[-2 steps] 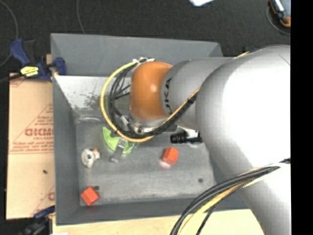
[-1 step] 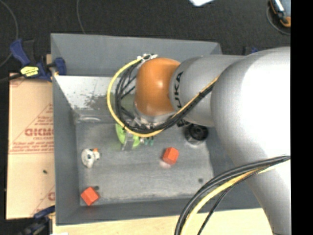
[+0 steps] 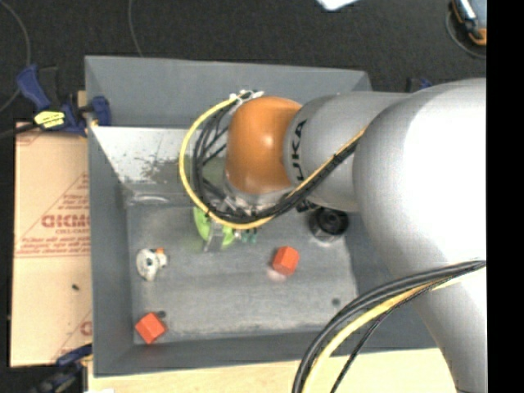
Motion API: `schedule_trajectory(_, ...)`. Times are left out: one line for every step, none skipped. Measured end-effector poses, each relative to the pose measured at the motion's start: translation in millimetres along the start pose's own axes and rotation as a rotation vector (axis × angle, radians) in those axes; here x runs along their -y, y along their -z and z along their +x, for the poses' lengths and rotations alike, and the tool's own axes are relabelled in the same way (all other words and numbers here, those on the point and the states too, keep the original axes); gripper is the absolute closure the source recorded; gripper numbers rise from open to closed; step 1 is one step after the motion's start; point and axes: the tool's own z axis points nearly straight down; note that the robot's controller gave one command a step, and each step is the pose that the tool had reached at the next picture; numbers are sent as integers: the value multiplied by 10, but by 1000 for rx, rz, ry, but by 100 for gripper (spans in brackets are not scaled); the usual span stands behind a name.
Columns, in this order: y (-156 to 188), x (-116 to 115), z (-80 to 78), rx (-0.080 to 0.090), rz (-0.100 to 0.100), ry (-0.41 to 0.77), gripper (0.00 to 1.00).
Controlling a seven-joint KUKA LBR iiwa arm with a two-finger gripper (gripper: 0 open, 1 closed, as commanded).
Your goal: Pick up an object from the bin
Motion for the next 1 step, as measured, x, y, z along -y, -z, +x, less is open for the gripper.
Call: schedule_trajectory(12, 1, 3, 0, 0, -1, 100)
